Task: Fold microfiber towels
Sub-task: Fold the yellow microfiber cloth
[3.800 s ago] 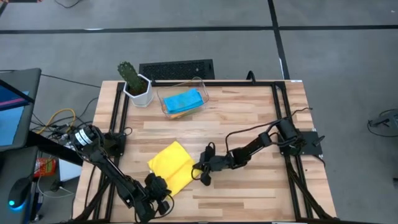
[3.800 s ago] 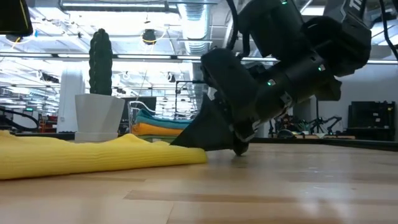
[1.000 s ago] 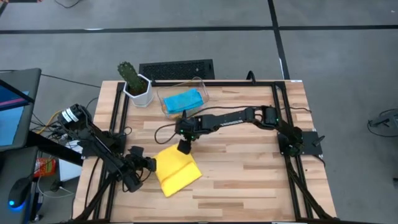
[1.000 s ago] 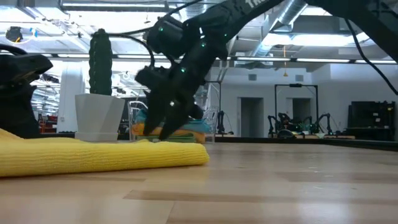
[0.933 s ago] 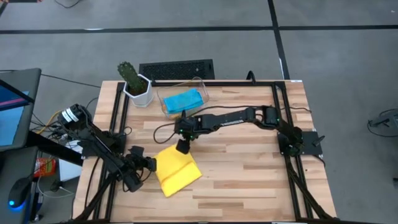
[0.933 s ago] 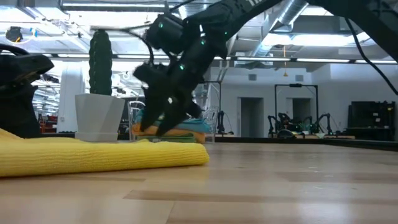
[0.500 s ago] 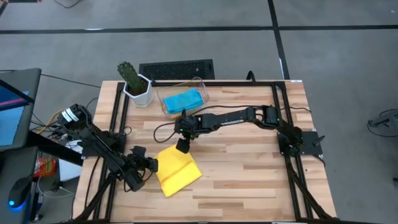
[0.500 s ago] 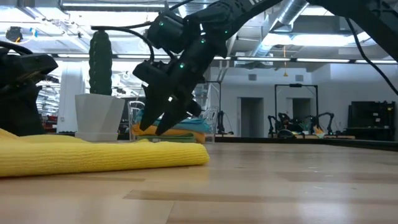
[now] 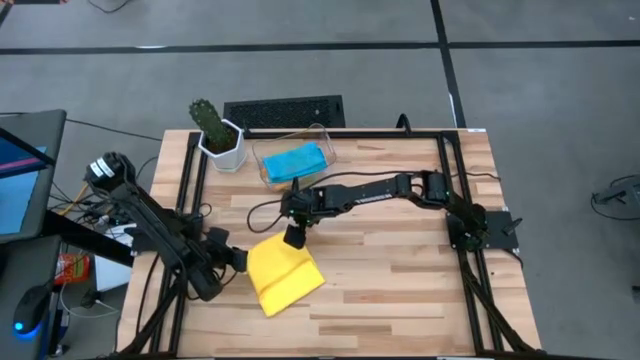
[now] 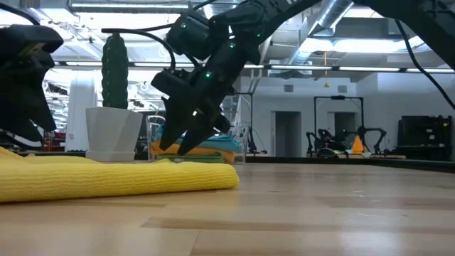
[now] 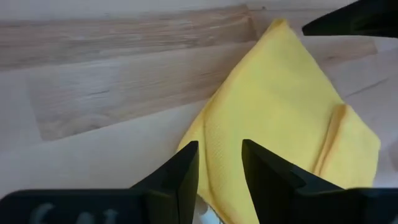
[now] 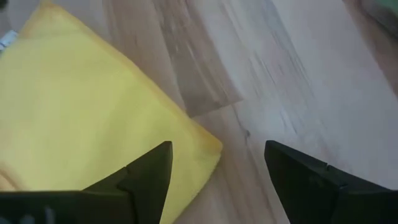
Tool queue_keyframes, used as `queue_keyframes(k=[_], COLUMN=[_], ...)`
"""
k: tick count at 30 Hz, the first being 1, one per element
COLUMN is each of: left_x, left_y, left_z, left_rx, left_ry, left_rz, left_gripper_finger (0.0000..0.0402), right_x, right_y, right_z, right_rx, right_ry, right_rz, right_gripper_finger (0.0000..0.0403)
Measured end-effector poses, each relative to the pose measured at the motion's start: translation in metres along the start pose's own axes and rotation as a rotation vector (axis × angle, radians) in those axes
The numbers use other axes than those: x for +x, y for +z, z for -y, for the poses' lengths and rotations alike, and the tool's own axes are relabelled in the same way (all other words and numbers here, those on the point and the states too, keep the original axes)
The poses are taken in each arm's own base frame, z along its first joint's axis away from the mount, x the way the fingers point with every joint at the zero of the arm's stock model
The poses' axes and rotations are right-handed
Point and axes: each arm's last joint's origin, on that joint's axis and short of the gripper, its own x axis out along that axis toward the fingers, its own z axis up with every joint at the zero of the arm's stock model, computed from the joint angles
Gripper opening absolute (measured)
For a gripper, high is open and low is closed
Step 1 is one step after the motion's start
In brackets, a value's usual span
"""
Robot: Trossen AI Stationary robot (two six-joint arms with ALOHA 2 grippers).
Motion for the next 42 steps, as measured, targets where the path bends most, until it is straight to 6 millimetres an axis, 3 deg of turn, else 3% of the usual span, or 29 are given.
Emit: queue_keyframes(k=[5,11,16,21,29,37,42], left_x=[0.01,0.022,0.022,0.018,0.021,0.034,0.035], left_y=[-0.012,-0.025,-0.026,-0.025,-0.022,-0.017,-0.016], left_z=[0.003,0.0,0.001,0.002,0.001,-0.006,-0.008], left_rx=[0.006,0.033,-0.01,-0.042,-0.077,-0.087,-0.09], left_ry=[-0.008,0.066,0.074,0.102,0.107,0.07,0.066], left_rz=[-0.013,-0.087,-0.099,-0.129,-0.062,-0.032,-0.028], left_gripper_finger=[0.0126,0.0184,0.0229,0.0248,0.0242,0.0187,0.015], right_x=[0.007,0.01,0.01,0.01,0.017,0.019,0.019], right_y=[-0.008,-0.013,-0.013,-0.013,-0.02,-0.025,-0.025], right_z=[0.001,0.001,0.0,-0.001,0.004,0.006,0.007], right_rx=[0.011,0.01,0.016,0.018,0.057,0.058,0.059], right_ry=[0.0,0.002,0.006,0.01,0.005,0.005,0.001], right_rz=[-0.004,-0.007,-0.006,0.002,0.008,0.011,0.008], right_gripper_finger=[0.0281,0.0281,0.0281,0.0281,0.0281,0.028,0.023])
